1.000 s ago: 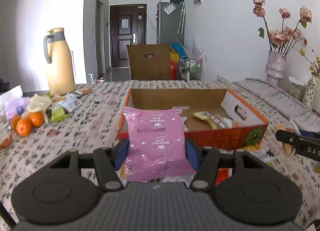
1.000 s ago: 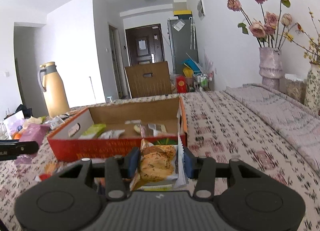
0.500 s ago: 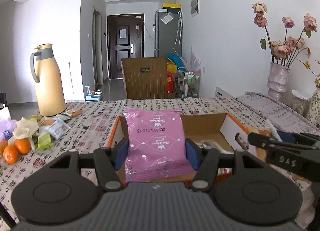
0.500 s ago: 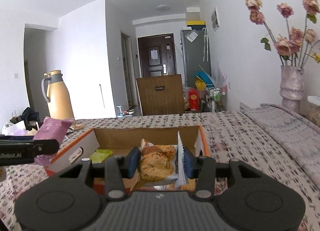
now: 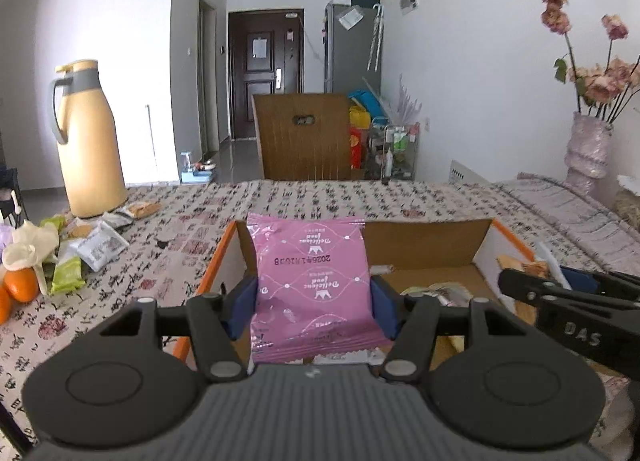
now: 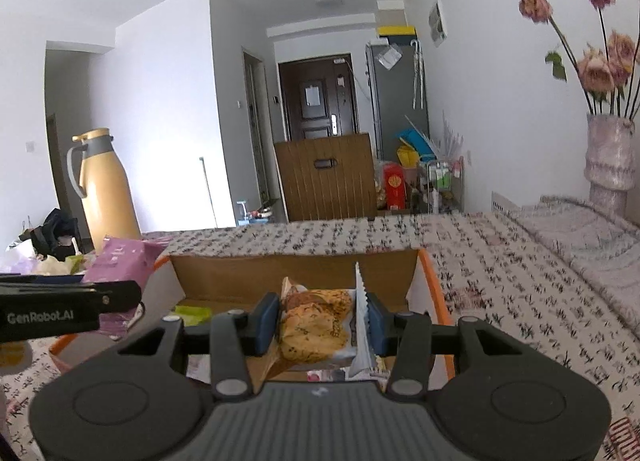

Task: Organize snacks
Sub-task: 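Carry the held cookie packet and pink packet over the open cardboard box, then open both grippers to drop the packets into the box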

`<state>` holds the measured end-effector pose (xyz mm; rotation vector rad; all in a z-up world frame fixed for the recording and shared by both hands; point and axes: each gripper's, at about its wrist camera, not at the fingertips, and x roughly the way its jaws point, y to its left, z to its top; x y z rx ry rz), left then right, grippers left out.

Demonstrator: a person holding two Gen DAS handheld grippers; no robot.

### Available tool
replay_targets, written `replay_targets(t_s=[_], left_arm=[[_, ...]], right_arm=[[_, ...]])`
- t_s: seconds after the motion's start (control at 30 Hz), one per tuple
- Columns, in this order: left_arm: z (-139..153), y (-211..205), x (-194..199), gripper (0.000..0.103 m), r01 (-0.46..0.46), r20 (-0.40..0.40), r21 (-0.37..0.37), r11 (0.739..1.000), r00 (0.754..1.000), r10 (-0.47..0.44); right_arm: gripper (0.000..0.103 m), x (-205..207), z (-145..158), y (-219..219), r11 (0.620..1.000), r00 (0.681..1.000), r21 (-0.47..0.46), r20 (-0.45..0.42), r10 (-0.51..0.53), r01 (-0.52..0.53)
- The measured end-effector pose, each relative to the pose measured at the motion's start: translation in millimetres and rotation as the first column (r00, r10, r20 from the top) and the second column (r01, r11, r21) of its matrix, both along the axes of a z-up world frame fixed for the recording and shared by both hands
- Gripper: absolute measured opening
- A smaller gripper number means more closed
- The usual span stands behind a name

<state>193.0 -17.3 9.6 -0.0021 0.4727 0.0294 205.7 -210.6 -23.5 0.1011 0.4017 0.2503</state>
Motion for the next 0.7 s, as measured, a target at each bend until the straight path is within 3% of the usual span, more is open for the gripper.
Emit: replay_targets(t_s=[0.2, 0.27, 0.37, 0.5, 0.7], left_arm=[[-6.6, 5.4, 3.9, 0.062, 0.0, -0.03, -0.02, 1.0, 1.0, 0.0], [-5.5, 7.4, 2.8, 0.071, -0.004, -0.025, -0.03, 1.0, 1.0, 0.003], [-2.2, 9.9, -0.6, 0.097, -0.029, 0.001, -0.03, 0.999, 1.0, 0.029], [0.2, 12.7, -3.4, 0.103, -0.052, 0.015, -0.042, 0.998, 0.998, 0.053], [2.5, 14.1, -4.0, 0.103, -0.057, 0.013, -0.053, 0.997, 0.998, 0.058]], right_arm=[[0.053, 1.1, -5.1, 3.3, 1.0, 1.0, -0.025, -0.018, -0.001, 0.0], [0.055, 1.0, -5.4, 1.7, 1.0, 1.0, -0.022, -0.019, -0.013, 0.013], [0.08, 0.2, -4.9, -1.6, 0.999, 0.999, -0.015, -0.019, -0.03, 0.029], [0.102, -2.0, -3.1, -2.6, 0.999, 0.999, -0.01, -0.004, -0.038, 0.038], [0.103, -2.7, -2.7, -4.2, 0.999, 0.999, -0.003, 0.002, -0.043, 0.043]])
